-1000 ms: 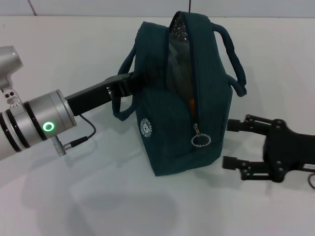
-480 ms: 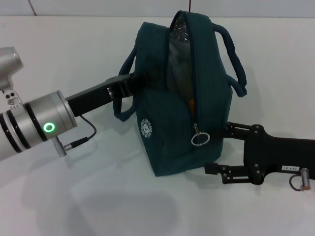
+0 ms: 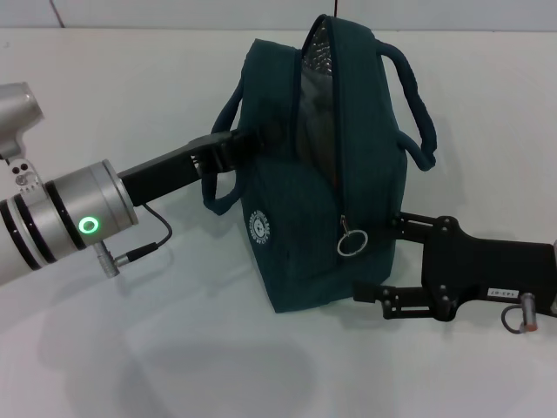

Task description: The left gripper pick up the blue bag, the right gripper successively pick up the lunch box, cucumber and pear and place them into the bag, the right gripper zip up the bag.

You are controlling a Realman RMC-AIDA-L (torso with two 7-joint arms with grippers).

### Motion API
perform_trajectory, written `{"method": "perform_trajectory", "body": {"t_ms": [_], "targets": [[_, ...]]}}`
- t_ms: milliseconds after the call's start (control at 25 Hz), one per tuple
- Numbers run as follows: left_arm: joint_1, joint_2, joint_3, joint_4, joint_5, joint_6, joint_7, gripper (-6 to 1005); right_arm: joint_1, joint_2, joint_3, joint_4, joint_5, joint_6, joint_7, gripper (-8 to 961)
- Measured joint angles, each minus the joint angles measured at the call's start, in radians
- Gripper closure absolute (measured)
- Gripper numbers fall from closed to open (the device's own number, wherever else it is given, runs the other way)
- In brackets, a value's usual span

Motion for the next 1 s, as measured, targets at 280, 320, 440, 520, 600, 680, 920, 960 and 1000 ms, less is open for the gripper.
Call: {"method": "perform_trajectory", "body": {"t_ms": [280, 320, 440, 520, 600, 680, 920, 960, 1000], "targets": [[0.0, 0.0, 0.0, 0.0, 0.0, 0.0, 0.0, 962, 0.009, 0.0, -0.026, 0.001, 0.008, 0.013, -0.001, 141], [0.0, 0.0, 0.0, 0.0, 0.0, 0.0, 0.0, 962, 0.009, 0.0, -0.026, 0.001, 0.01, 0.013, -0.001, 141], [0.0, 0.0, 0.0, 0.0, 0.0, 0.0, 0.0, 963, 0.01, 0.0, -0.028, 0.001, 0.02, 0.017, -0.002, 201], [0.0, 0.0, -0.001, 0.0, 0.0, 0.0, 0.0, 963, 0.01, 0.0, -0.028, 0.001, 0.023, 0.023, -0.002, 241], [-0.002, 0.0, -0.001, 0.0, 0.0, 0.0, 0.0, 963, 0.011, 0.0, -0.028, 0.001, 0.023, 0.03, -0.002, 306], [-0.003, 0.0, -0.001, 0.0, 0.0, 0.0, 0.0, 963, 0.011, 0.0, -0.029, 0.001, 0.023, 0.037, 0.0, 362], [-0.005, 0.0, -0.002, 0.0, 0.0, -0.001, 0.0, 963, 0.015, 0.0, -0.052, 0.001, 0.048, 0.056, 0.001, 424], [-0.005, 0.0, -0.002, 0.0, 0.0, -0.001, 0.0, 963, 0.017, 0.0, -0.065, 0.001, 0.058, 0.063, 0.0, 435], [-0.004, 0.0, -0.002, 0.0, 0.0, -0.001, 0.0, 963, 0.019, 0.0, -0.08, 0.001, 0.066, 0.071, -0.001, 445]]}}
